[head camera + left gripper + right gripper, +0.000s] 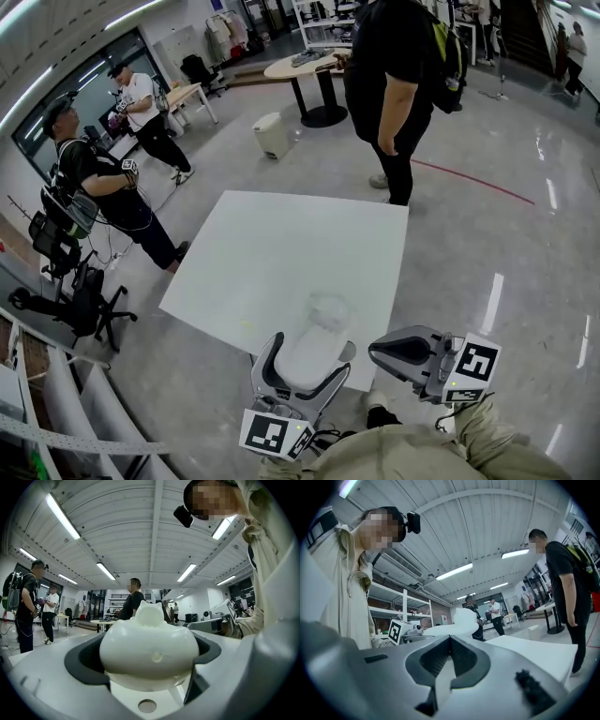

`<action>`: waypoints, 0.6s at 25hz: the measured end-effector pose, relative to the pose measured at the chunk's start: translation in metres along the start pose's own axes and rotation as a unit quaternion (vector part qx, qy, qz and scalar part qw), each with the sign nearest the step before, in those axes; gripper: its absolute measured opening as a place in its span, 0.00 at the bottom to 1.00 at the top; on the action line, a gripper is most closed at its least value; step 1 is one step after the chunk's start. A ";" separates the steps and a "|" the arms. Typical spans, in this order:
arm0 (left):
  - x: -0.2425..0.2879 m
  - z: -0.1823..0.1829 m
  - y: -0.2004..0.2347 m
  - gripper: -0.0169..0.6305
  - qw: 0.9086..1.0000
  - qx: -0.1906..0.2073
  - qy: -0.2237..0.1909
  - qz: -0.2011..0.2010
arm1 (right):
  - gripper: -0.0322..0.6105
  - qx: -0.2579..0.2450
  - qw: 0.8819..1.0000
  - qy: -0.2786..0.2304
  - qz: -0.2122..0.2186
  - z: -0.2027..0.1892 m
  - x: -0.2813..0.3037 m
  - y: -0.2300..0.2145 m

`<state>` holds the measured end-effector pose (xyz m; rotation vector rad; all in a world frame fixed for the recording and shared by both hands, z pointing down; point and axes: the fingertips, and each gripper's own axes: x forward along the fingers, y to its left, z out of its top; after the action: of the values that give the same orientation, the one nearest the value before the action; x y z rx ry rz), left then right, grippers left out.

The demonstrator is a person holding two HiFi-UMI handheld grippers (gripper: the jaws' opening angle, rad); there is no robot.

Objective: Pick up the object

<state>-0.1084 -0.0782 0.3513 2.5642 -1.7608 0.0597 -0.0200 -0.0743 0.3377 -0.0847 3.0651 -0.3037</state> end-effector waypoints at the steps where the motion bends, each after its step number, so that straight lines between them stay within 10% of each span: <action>1: -0.006 0.003 -0.006 0.83 1.000 0.003 -0.004 -0.002 | 0.05 -0.003 1.000 -0.004 -0.001 0.003 -0.004 0.008; 15: -0.119 0.017 -0.088 0.83 0.998 -0.013 -0.055 -0.029 | 0.05 -0.034 0.999 -0.012 -0.014 -0.012 -0.041 0.139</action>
<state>-0.0685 0.0635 0.3280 2.6449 -1.7088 -0.1086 0.0134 0.0669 0.3237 -0.1351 3.0523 -0.1981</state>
